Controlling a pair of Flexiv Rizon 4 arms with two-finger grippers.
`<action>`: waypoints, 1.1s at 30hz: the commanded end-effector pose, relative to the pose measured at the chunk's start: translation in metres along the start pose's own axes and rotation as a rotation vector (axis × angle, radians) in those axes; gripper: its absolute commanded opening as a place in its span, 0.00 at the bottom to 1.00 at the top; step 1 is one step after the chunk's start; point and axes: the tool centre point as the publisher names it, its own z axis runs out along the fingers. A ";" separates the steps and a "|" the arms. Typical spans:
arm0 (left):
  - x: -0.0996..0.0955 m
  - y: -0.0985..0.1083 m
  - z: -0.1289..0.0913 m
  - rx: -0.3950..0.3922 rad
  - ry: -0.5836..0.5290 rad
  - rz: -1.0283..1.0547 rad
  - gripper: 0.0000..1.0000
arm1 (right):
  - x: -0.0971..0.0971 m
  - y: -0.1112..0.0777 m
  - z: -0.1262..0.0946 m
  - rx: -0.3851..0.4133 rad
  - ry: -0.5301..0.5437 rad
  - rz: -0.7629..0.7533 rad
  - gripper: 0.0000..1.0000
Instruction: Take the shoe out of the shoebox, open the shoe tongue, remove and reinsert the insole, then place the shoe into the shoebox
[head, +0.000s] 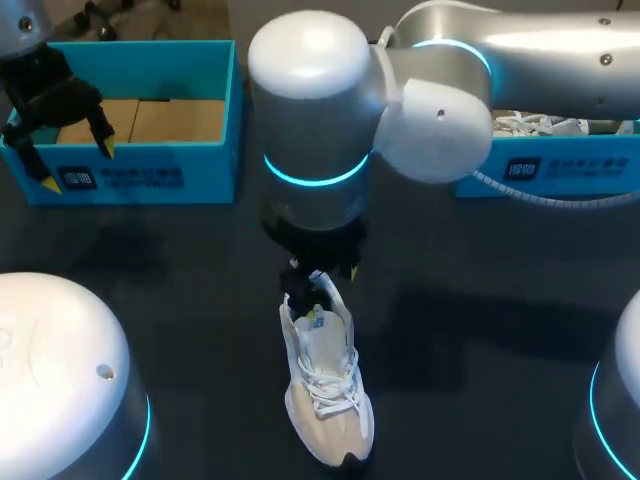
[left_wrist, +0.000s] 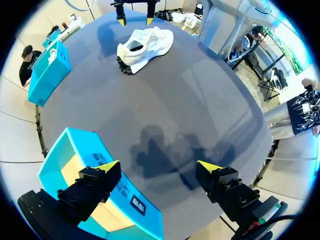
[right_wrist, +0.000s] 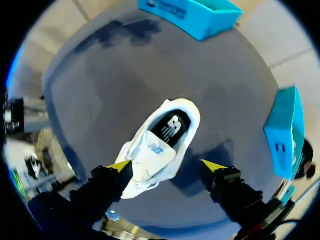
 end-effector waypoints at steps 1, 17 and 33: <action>0.000 0.000 0.000 -0.001 0.003 0.001 1.00 | -0.009 -0.001 -0.005 -0.082 0.167 -0.535 1.00; 0.000 0.000 0.000 -0.001 0.003 0.001 1.00 | -0.007 0.037 0.007 0.002 0.011 -0.670 1.00; 0.000 0.000 0.000 -0.001 0.003 0.001 1.00 | -0.019 0.063 0.030 -0.015 -0.076 -0.800 1.00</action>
